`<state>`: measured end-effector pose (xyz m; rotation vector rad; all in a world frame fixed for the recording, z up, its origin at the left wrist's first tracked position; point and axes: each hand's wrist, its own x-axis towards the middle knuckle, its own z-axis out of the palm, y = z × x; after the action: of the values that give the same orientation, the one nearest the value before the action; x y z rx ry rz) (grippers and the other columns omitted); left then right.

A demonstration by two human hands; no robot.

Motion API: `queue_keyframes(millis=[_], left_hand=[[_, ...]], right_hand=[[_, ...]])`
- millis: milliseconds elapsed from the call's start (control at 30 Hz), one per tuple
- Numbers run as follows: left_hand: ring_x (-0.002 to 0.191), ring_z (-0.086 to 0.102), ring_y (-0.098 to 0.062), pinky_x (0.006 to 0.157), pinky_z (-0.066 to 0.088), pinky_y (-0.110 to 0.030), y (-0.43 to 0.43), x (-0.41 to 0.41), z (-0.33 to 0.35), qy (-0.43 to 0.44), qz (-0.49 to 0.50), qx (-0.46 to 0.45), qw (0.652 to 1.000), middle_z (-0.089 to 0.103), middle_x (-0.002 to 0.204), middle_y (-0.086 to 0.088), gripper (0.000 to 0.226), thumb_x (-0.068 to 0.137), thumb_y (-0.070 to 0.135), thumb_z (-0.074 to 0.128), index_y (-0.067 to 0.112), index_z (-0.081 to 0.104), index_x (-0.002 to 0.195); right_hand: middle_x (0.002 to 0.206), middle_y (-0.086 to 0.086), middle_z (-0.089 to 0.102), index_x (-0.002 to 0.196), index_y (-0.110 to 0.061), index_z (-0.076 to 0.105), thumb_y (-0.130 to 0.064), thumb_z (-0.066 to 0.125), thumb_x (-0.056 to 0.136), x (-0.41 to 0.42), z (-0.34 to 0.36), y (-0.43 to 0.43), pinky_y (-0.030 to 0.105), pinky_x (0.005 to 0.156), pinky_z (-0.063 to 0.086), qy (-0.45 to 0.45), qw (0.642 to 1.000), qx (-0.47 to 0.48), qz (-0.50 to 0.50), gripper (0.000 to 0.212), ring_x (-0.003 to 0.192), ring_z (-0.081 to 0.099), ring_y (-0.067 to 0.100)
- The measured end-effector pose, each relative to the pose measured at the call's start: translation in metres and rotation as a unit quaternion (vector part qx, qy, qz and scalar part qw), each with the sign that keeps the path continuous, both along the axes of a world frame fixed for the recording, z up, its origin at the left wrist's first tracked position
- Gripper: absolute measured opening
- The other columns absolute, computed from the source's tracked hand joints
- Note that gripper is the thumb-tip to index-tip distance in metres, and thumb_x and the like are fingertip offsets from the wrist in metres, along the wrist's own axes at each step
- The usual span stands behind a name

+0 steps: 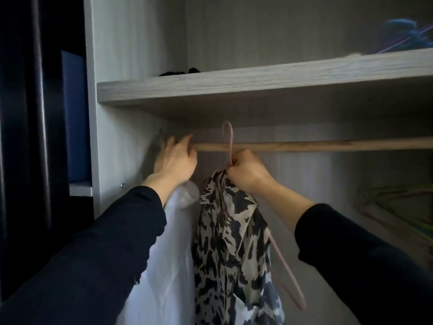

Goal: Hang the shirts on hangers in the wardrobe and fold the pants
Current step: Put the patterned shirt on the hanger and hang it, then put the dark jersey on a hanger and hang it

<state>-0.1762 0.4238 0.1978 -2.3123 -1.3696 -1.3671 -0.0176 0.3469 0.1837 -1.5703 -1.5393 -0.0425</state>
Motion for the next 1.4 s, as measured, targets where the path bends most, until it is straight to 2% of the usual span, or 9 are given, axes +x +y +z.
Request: queue_keyframes(millis=[133, 233, 433, 567, 700, 833, 933, 1133, 1400], left_hand=[[0.120, 0.049, -0.034, 0.094, 0.042, -0.039, 0.012, 0.000, 0.002, -0.010, 0.005, 0.037, 0.999, 0.052, 0.132, -0.014, 0.040, 0.100, 0.029, 0.031, 0.025, 0.050, 0.136], [0.115, 0.051, -0.033, 0.088, 0.043, -0.038, 0.015, -0.004, 0.000, 0.005, 0.019, 0.066, 0.998, 0.054, 0.128, -0.012, 0.040, 0.100, 0.029, 0.032, 0.029, 0.052, 0.135], [0.117, 0.051, -0.034, 0.092, 0.044, -0.040, 0.015, -0.008, 0.001, 0.018, 0.018, 0.068, 0.997, 0.053, 0.131, -0.012, 0.040, 0.099, 0.030, 0.034, 0.033, 0.051, 0.135], [0.121, 0.048, -0.033, 0.094, 0.044, -0.041, 0.014, -0.010, -0.001, 0.029, 0.016, 0.055, 0.998, 0.048, 0.136, -0.011, 0.041, 0.101, 0.031, 0.032, 0.034, 0.045, 0.140], [0.130, 0.040, -0.033, 0.101, 0.040, -0.042, 0.011, -0.009, 0.001, 0.059, 0.022, 0.024, 0.998, 0.039, 0.145, -0.011, 0.043, 0.102, 0.035, 0.029, 0.035, 0.037, 0.144], [0.136, 0.030, -0.034, 0.107, 0.033, -0.044, 0.005, -0.008, 0.012, 0.084, 0.022, -0.038, 0.995, 0.030, 0.149, -0.013, 0.045, 0.101, 0.041, 0.029, 0.037, 0.032, 0.146], [0.137, 0.021, -0.035, 0.105, 0.033, -0.046, -0.013, 0.013, 0.011, 0.039, 0.034, 0.014, 0.999, 0.026, 0.146, -0.014, 0.047, 0.098, 0.037, 0.037, 0.031, 0.034, 0.144], [0.132, 0.034, -0.027, 0.105, 0.031, -0.039, -0.066, 0.110, 0.010, 0.052, -0.129, 0.096, 0.986, 0.038, 0.145, -0.006, 0.043, 0.098, 0.028, 0.040, 0.023, 0.043, 0.141], [0.133, 0.034, -0.028, 0.116, 0.017, -0.042, -0.113, 0.218, -0.004, 0.111, -0.205, 0.105, 0.967, 0.042, 0.145, -0.009, 0.045, 0.099, 0.026, 0.036, 0.021, 0.039, 0.144]], right_hand=[[0.070, 0.001, 0.058, 0.067, -0.014, 0.053, -0.009, 0.054, 0.085, -0.006, -0.007, 0.023, 0.020, 0.044, 0.037, 0.006, 1.000, -0.024, -0.007, 0.019, 0.061, 0.057, 0.014], [0.071, 0.003, 0.057, 0.067, -0.013, 0.052, -0.010, 0.054, 0.085, -0.010, -0.018, 0.035, 0.021, 0.049, 0.040, 0.007, 0.999, -0.044, -0.013, 0.018, 0.065, 0.058, 0.016], [0.066, -0.002, 0.054, 0.064, -0.018, 0.049, -0.007, 0.052, 0.088, -0.018, -0.025, 0.046, 0.016, 0.039, 0.036, 0.006, 0.999, -0.044, 0.003, 0.027, 0.057, 0.053, 0.008], [0.068, -0.002, 0.052, 0.065, -0.020, 0.047, -0.007, 0.053, 0.088, -0.020, -0.026, 0.048, 0.019, 0.047, 0.037, 0.008, 0.999, -0.037, -0.001, 0.027, 0.064, 0.055, 0.015], [0.079, 0.004, 0.057, 0.080, -0.013, 0.052, -0.015, 0.052, 0.092, -0.020, -0.029, 0.045, 0.025, 0.056, 0.046, 0.008, 0.999, -0.048, -0.007, 0.012, 0.070, 0.058, 0.020], [0.091, 0.011, 0.066, 0.096, -0.007, 0.062, -0.036, 0.048, 0.096, -0.007, -0.022, 0.026, 0.040, 0.075, 0.058, 0.010, 0.996, -0.085, 0.017, 0.031, 0.083, 0.065, 0.029], [0.103, 0.010, 0.065, 0.110, -0.011, 0.062, -0.039, 0.045, 0.096, 0.022, -0.018, 0.000, 0.034, 0.075, 0.053, -0.061, 0.995, -0.062, -0.049, 0.036, 0.090, 0.062, 0.027], [0.113, 0.010, 0.063, 0.115, -0.012, 0.057, -0.032, 0.046, 0.092, 0.095, -0.020, -0.064, 0.031, 0.072, 0.045, -0.198, 0.956, -0.027, -0.214, 0.032, 0.098, 0.059, 0.030], [0.097, 0.014, 0.065, 0.090, -0.012, 0.054, -0.022, 0.051, 0.085, 0.187, -0.025, -0.169, 0.033, 0.063, 0.036, -0.253, 0.896, 0.005, -0.365, 0.012, 0.088, 0.062, 0.037]])
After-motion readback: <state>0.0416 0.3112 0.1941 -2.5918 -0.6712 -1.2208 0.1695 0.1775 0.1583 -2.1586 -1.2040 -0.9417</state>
